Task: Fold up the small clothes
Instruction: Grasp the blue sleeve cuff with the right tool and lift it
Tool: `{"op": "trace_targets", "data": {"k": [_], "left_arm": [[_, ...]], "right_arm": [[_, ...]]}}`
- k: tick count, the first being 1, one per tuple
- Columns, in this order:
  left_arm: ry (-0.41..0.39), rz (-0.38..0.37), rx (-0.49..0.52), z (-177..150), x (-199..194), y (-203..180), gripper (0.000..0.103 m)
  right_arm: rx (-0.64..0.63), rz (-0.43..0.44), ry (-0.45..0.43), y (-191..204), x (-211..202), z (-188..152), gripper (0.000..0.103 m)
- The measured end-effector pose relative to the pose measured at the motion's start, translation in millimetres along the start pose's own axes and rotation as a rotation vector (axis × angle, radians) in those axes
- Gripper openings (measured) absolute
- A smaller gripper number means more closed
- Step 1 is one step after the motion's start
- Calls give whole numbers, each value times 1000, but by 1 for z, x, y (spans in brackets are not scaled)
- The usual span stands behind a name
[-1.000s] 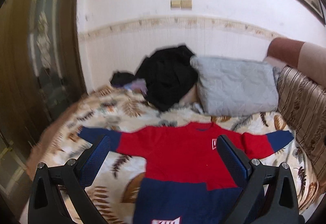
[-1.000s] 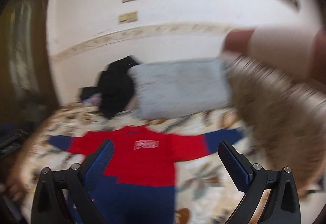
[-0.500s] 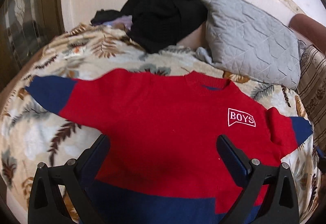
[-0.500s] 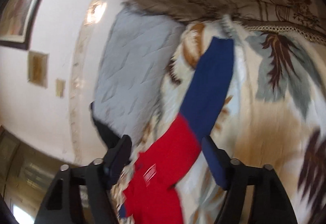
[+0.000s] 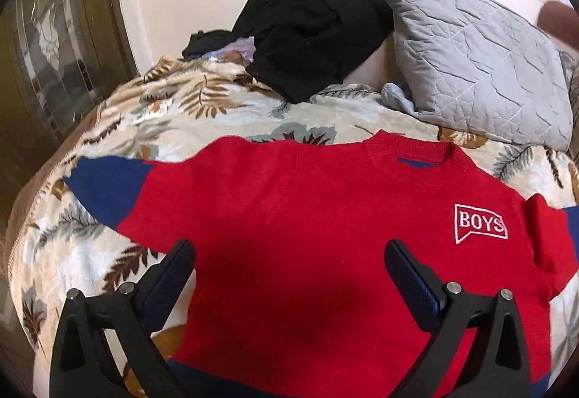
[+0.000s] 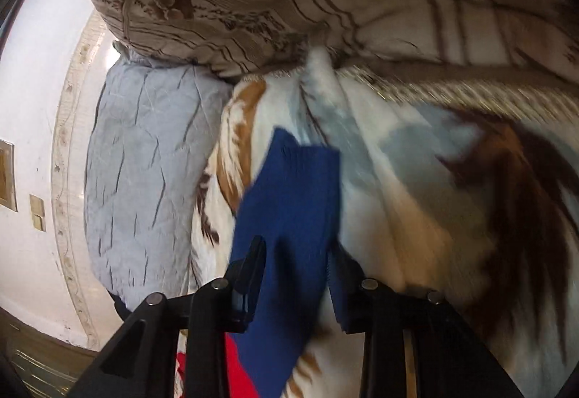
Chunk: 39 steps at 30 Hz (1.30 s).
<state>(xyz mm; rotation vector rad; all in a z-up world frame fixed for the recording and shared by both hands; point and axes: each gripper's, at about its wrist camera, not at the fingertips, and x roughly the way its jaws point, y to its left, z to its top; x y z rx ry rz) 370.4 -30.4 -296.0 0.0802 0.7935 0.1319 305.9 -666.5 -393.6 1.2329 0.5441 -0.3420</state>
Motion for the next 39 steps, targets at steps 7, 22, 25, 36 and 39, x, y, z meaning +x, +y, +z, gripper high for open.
{"op": "trace_targets", "data": {"k": [7, 22, 25, 36, 39], "left_arm": [[-32, 12, -17, 4, -3, 2, 103], [-57, 85, -181, 11, -13, 89, 103], [-48, 98, -224, 11, -13, 112, 103], [-18, 136, -324, 7, -9, 170, 103], [-13, 132, -323, 7, -8, 173, 103]], "right_arm": [[-62, 49, -48, 13, -5, -6, 7], [-195, 436, 197, 201, -22, -175, 7], [-209, 441, 282, 221, 6, -229, 7], [-174, 398, 543, 242, 113, -423, 12], [-234, 383, 627, 251, 120, -450, 67]]}}
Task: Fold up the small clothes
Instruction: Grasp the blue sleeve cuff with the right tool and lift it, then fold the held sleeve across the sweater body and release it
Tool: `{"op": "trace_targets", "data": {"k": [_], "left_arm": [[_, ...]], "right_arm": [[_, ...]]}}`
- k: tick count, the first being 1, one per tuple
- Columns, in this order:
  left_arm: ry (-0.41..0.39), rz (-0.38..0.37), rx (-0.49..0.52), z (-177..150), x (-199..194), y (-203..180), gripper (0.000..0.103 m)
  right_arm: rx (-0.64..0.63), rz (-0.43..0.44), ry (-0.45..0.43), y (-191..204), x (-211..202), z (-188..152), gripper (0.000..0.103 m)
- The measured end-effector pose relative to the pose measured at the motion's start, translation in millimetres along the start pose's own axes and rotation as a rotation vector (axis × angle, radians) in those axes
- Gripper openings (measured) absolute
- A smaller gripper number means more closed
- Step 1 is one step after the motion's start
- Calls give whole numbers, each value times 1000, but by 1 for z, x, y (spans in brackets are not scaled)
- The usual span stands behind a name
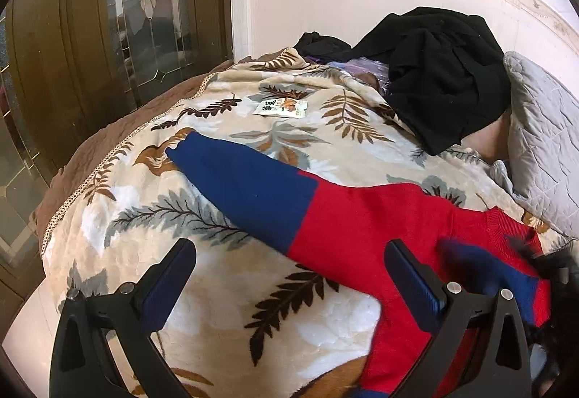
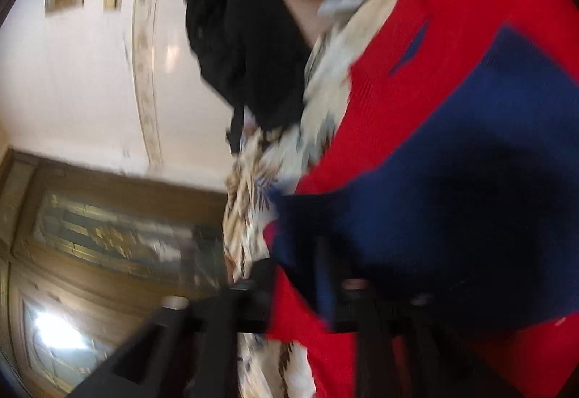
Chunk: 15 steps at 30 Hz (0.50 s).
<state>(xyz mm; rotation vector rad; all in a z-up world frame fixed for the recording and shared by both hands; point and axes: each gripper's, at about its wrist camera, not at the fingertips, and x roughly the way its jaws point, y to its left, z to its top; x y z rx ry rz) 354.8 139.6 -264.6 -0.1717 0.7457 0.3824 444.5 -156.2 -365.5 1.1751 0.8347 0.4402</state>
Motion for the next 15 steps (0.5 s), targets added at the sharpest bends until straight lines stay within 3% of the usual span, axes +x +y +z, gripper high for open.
{"op": "trace_targets", "data": {"k": [1, 3, 7, 9, 13, 14, 15], "left_arm": [[0, 0, -4, 0, 0, 1, 103], [3, -1, -11, 1, 1, 1, 103], [7, 4, 6, -1, 2, -6, 103], [7, 18, 18, -3, 4, -9, 103], [28, -13, 46, -11, 6, -24, 103], [25, -23, 58, -13, 4, -29, 103], [16, -47, 88, -16, 2, -40, 103]], "right_arm": [[-2, 10, 33, 3, 0, -4, 98], [-30, 36, 35, 13, -8, -6, 99], [-182, -2, 38, 39, -36, 1, 98], [-238, -74, 16, 45, -60, 5, 92], [-347, -262, -15, 27, -109, 24, 58], [-347, -294, -31, 19, -119, 30, 42], [-338, -322, -47, 10, -131, 36, 37]]}}
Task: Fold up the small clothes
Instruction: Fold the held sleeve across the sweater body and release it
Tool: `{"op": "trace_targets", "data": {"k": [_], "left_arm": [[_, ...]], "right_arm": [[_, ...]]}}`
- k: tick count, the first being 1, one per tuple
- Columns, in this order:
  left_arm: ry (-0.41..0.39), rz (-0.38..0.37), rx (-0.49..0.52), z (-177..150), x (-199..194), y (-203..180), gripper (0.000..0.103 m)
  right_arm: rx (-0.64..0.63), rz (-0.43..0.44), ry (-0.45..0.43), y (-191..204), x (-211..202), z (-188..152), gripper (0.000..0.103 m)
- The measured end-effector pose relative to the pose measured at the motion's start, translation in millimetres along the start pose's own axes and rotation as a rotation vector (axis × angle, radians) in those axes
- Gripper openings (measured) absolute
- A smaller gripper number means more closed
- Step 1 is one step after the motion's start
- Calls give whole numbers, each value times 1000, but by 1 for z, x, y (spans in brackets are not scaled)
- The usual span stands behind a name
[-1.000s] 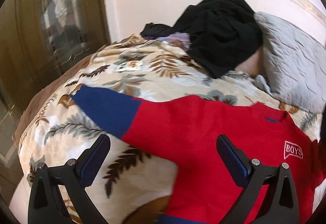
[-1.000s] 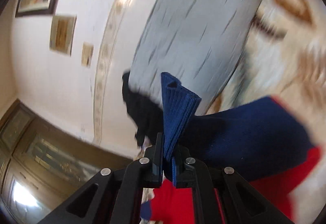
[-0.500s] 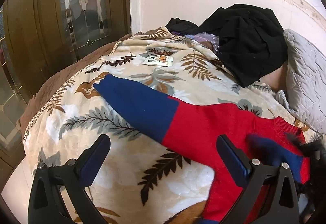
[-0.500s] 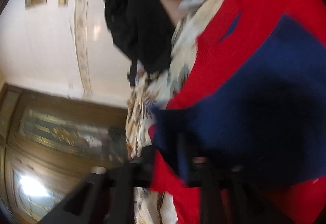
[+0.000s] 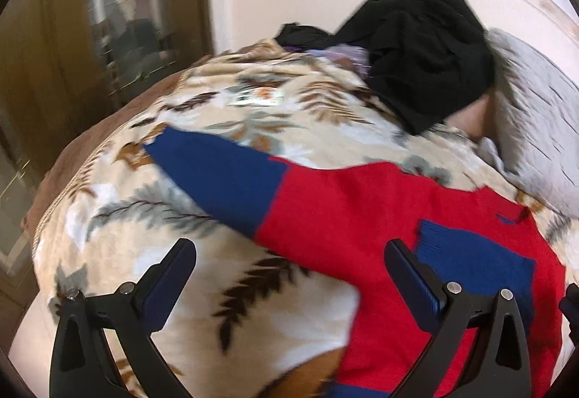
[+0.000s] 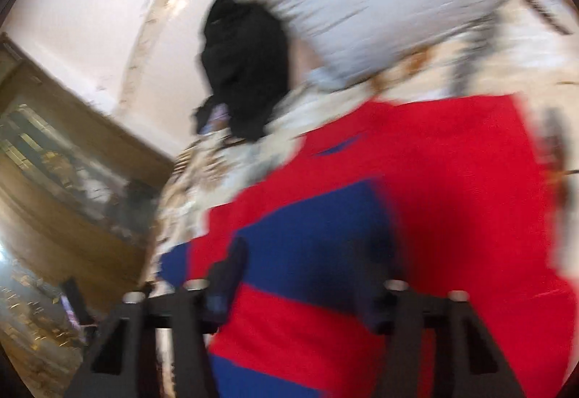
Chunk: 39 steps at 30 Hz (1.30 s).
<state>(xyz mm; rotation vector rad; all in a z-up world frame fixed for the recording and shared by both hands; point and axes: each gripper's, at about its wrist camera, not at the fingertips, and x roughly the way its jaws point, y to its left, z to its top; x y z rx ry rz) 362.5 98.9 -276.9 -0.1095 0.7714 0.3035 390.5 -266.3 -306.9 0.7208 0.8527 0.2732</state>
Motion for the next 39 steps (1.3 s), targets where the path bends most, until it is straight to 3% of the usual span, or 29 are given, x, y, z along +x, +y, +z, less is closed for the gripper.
{"op": "trace_targets", "data": {"k": [3, 7, 10, 14, 20, 23, 25, 27, 29, 30, 32, 37, 39], "left_arm": [[7, -59, 83, -5, 2, -32, 103], [49, -76, 191, -14, 18, -74, 103], [129, -68, 241, -22, 41, -96, 103], [255, -18, 302, -36, 72, -113, 103], [204, -30, 259, -25, 57, -106, 103], [173, -12, 194, -11, 49, -80, 103], [162, 13, 146, -4, 46, -53, 103], [159, 38, 100, 1, 47, -30, 103], [162, 69, 40, 8, 52, 3, 103], [169, 87, 0, 11, 56, 21, 103], [186, 103, -82, 18, 64, 54, 103], [200, 103, -262, 32, 86, 126, 103], [214, 40, -327, 34, 97, 146, 103]], "right_arm": [[70, -98, -48, -52, -28, 7, 37], [166, -117, -82, -91, -40, 16, 38], [165, -119, -85, -96, -30, 26, 38], [206, -158, -5, -113, -6, 29, 35], [127, -144, -18, -90, -11, 29, 39], [89, -106, 27, -75, -6, 18, 39], [60, -162, 114, -72, 11, 6, 39], [-8, -212, 116, -62, 15, 0, 39], [0, -175, 134, -53, 9, 0, 39], [24, -113, 136, -49, 4, -2, 39], [28, -62, 117, -39, -6, -6, 72], [-34, -8, 87, -15, -18, -17, 75], [-51, 11, 86, -10, -20, -18, 74]]}}
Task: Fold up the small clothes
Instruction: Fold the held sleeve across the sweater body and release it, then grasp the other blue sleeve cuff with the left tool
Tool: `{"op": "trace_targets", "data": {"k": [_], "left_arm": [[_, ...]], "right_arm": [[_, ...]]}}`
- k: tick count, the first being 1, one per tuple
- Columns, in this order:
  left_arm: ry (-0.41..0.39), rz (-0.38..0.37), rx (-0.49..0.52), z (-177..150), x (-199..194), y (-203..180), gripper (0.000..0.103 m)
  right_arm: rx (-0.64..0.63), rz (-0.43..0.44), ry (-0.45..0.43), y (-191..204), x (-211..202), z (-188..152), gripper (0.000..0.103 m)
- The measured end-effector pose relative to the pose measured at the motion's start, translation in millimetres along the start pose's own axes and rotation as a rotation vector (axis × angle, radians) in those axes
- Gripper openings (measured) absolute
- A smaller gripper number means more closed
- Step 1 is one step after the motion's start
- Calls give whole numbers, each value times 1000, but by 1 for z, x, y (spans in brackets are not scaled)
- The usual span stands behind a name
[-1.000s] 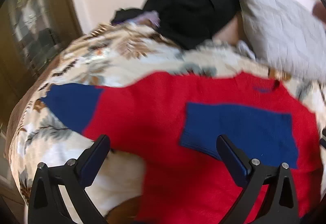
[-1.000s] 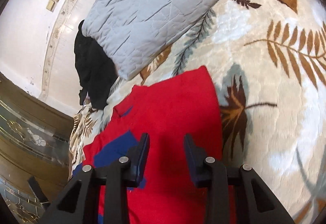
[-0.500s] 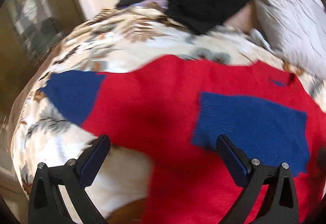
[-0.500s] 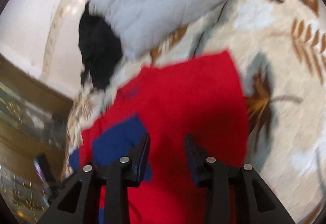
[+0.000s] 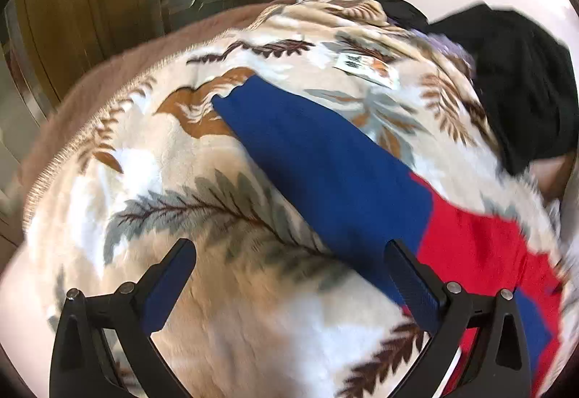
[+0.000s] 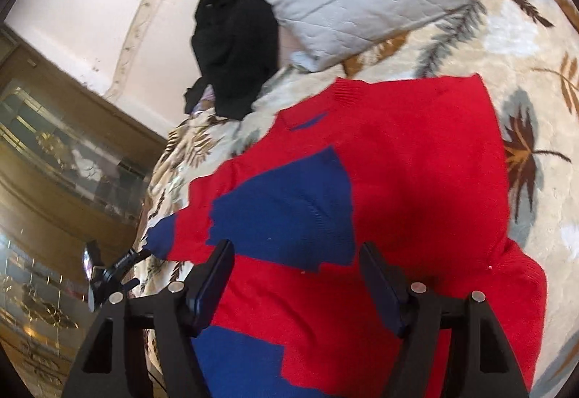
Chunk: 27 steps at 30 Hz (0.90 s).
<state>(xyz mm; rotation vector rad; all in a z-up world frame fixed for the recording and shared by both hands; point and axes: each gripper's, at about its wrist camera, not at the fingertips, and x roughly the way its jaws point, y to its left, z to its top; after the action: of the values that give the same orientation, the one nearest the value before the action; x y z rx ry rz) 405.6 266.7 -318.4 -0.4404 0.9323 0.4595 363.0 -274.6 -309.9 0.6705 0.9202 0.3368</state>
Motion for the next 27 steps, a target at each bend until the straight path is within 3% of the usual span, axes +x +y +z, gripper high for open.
{"op": "trace_targets", "data": {"k": [3, 9, 11, 14, 24, 27], "left_arm": [[44, -144, -74, 12, 15, 18, 103], [24, -356, -236, 26, 20, 43, 103], [35, -366, -253, 29, 28, 45, 100], [58, -398, -270, 31, 39, 45, 81], [38, -518, -288, 38, 43, 44, 80], [58, -494, -302, 38, 53, 47, 80]], "right_arm": [[8, 27, -2, 1, 1, 2, 73], [13, 83, 27, 3, 6, 0, 69], [15, 88, 32, 2, 8, 1, 68], [19, 98, 39, 1, 12, 2, 68], [54, 88, 53, -12, 20, 5, 68], [53, 93, 67, -14, 24, 6, 68]]}}
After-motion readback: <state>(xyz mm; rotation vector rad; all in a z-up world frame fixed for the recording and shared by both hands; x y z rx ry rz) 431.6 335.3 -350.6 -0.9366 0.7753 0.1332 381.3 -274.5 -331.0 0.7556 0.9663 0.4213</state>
